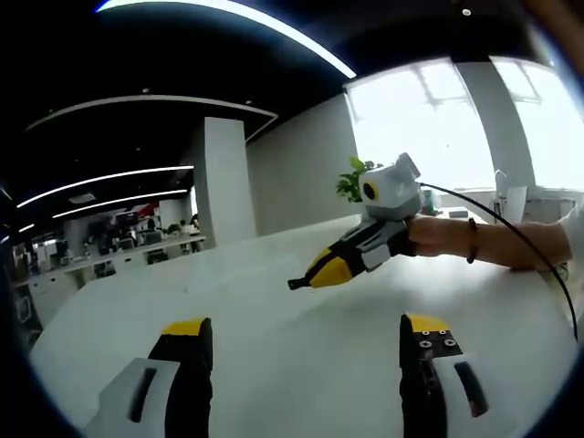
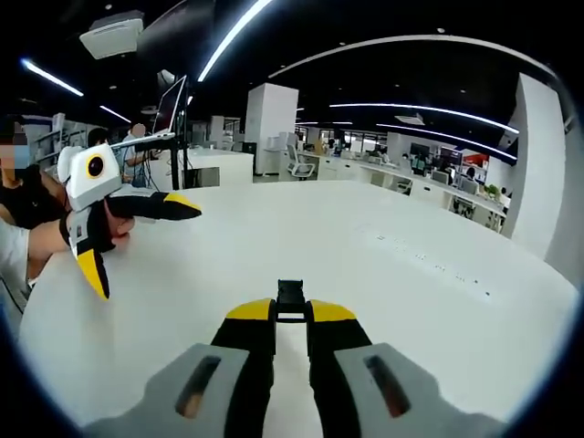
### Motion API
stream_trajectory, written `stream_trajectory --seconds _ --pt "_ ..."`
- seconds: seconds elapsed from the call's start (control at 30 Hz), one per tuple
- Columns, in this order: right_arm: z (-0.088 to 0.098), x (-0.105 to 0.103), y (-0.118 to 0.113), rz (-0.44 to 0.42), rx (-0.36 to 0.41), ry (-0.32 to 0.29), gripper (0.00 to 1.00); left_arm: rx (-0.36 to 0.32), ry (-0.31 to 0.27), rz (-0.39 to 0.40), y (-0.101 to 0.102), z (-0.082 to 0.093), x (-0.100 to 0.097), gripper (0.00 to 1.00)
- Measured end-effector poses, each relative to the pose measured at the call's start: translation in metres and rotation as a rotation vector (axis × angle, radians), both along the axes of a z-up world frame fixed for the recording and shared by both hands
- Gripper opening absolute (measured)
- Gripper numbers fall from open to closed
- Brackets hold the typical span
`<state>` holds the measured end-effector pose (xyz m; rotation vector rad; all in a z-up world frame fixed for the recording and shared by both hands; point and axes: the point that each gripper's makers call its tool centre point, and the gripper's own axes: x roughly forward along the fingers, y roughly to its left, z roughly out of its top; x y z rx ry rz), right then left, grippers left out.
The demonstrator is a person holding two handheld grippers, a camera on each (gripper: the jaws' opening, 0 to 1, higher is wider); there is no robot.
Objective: Snap the two parts of the plastic buckle together until the buckle closes and remains connected.
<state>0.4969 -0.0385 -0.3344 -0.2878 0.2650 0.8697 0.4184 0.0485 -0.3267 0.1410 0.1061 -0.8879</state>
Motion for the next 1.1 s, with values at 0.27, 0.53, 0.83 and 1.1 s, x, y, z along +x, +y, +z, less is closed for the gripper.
stream_trajectory --seconds 0.27,0.53,0.83,1.1 --pt "-0.011 0.002 -0.002 0.002 -0.003 0.032 0.11 0.002 -0.001 -0.001 0.000 0.000 0.001 0.85" --pt "-0.019 0.008 -0.006 -0.007 -0.001 0.059 0.11 -0.001 -0.001 -0.001 0.001 0.001 0.002 0.85" --pt "-0.022 0.006 -0.004 -0.002 -0.005 0.071 0.11 0.004 -0.004 -0.003 -0.002 -0.001 -0.007 0.85" --pt "-0.028 0.009 -0.006 -0.001 -0.008 0.087 0.11 0.001 -0.003 -0.002 0.000 -0.001 -0.001 0.85"
